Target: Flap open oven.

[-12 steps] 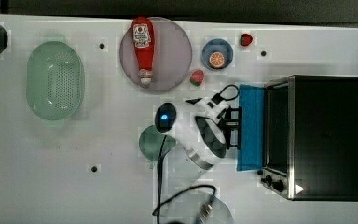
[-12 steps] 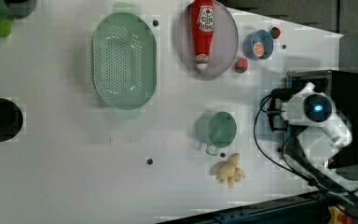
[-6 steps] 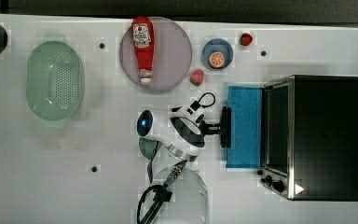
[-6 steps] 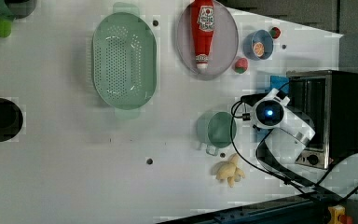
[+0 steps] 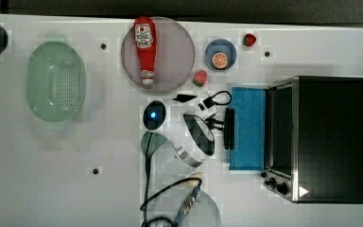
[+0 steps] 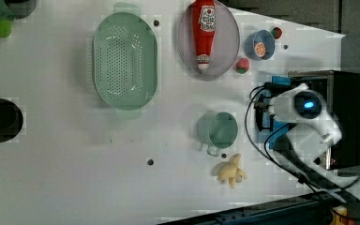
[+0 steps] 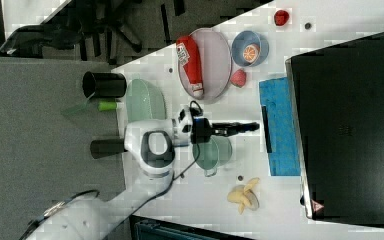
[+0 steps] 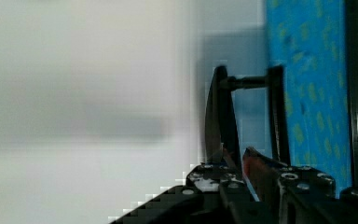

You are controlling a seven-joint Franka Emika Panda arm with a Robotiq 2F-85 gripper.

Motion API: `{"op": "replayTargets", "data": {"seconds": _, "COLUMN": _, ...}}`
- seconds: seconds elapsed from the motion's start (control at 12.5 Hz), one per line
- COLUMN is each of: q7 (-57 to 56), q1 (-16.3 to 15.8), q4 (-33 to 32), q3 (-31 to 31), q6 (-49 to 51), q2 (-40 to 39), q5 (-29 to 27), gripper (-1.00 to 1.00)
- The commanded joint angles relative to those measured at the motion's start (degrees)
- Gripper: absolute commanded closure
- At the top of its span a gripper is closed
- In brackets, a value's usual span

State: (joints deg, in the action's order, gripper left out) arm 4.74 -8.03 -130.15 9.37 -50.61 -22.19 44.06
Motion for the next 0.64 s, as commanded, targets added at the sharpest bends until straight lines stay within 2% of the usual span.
{"op": "replayTargets", "data": {"seconds": 0.08, "q7": 3.32, "q1": 0.32, "q4": 0.90, "q3": -0.60, "q6": 0.75, "q2": 9.24, "q5": -11.09, "gripper": 0.65}}
{"op": "replayTargets", "data": {"seconds": 0.4, "q7": 3.32, "q1": 0.30, "q4": 0.93, "q3": -0.69, "q6": 6.00, "q2": 18.28, "q5": -24.58, "gripper": 0.65}}
{"op": "replayTargets", "data": {"seconds": 0.64, "q7": 3.32, "q1": 0.34, "q4": 1.72, "q3": -0.50, "q6": 14.73, "q2": 26.18, "q5": -36.61, "gripper": 0.65}}
